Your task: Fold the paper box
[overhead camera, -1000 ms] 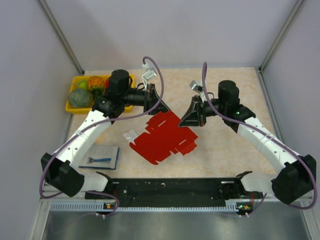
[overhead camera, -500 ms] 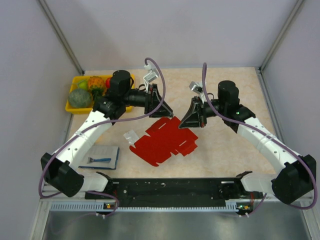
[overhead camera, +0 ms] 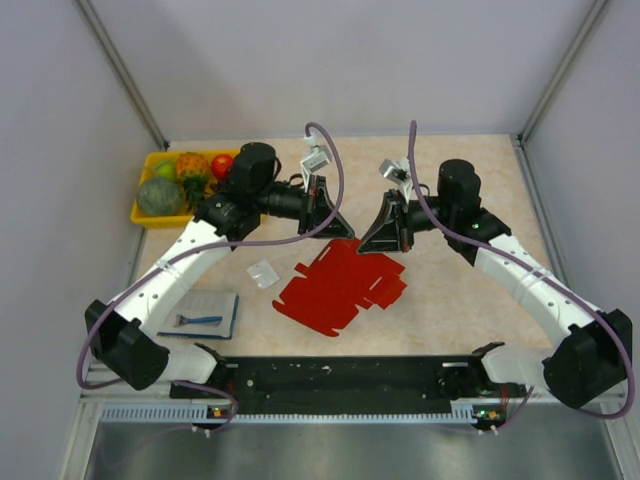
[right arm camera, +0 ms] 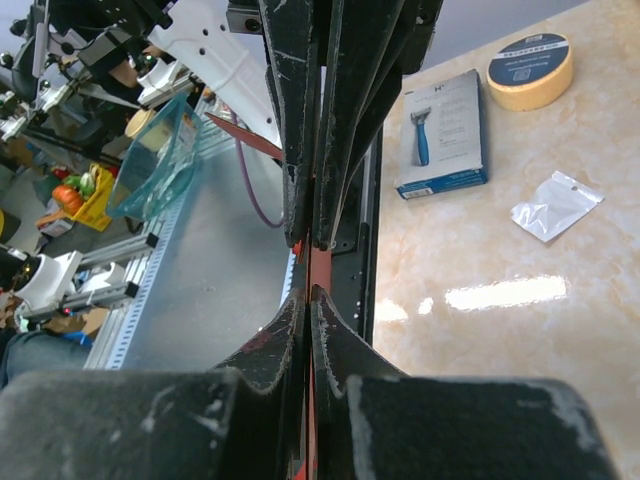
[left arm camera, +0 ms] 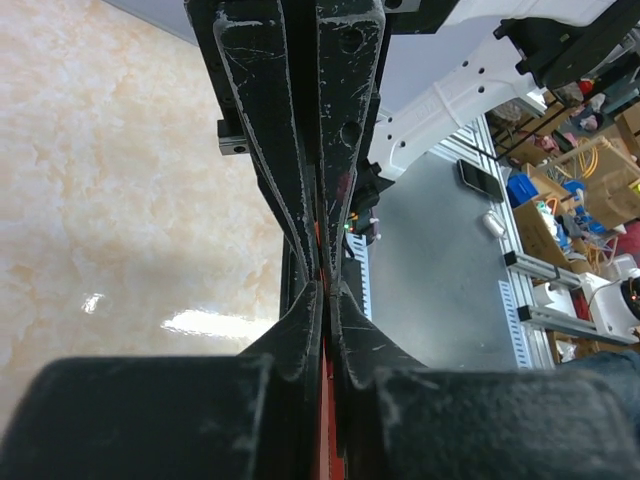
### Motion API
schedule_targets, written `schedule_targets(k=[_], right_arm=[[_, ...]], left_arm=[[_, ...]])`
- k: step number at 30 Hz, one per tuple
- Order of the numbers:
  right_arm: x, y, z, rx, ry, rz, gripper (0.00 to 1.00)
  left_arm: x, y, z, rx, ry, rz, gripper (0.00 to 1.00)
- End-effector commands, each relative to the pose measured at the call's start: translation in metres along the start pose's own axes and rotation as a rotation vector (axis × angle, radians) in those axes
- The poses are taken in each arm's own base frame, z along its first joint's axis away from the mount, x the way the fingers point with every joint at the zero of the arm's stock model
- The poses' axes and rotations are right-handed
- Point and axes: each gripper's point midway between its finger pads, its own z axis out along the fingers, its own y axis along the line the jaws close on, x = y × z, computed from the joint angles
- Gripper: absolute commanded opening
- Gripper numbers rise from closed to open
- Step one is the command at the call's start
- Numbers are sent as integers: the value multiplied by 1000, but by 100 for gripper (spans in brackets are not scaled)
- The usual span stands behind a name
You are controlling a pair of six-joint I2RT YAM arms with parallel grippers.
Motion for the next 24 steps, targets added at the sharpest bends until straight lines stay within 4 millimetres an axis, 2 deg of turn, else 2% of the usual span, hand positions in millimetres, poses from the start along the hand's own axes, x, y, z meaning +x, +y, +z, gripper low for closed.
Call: schedule_targets(k=[1,7,8,9,10,11,12,13,14,15,16,17,18,20,22,24], right_arm=[[-19,15,0,-27,-24,-139,0],[-10,6,2,-17,-13,-120,0],[-7,3,2,-13,-15,-103,0],[-6,2,2,-12,-17,-103,0],[-5,1,2,-12,-17,-100,0],[-4,-1,2,-10,-16,-91,0],[-4,0,2,-13,-14,-89,0],[-4,1,2,-16,-15,-92,0],[-5,1,1,-13,-18,-93,0],[-6,1,-1,-8,-23,-96,0],[-5,1,-3,-12,-25,-77,0],[-7,3,-5,-11,-33,-74,0],[-15,2,-9,-5,-57,-114,0],[-18,0,-13,4,-79,-73,0],[-27,-3,-20,26,-107,-49,0],[-31,-5,-22,25,-118,-38,0]], left_arm=[[-5,-2,1,-14,6,53,0],[-17,-7,-10,-62,-31,79,1],[-26,-3,-18,-106,-59,68,55],[-29,-2,-25,-129,-79,70,71],[-44,0,-45,-194,-152,75,73],[-40,10,-56,-226,-185,42,75],[-46,24,-83,-295,-256,20,75],[-59,12,-100,-314,-353,32,74],[-39,30,-109,-353,-373,-43,72],[-33,38,-126,-397,-407,-76,70],[-29,35,-130,-402,-419,-70,69],[-12,45,-130,-410,-409,-114,68],[-5,48,-130,-408,-405,-121,68],[15,40,-123,-338,-393,-111,71],[21,21,-120,-284,-409,-68,75],[29,11,-118,-255,-424,22,76]])
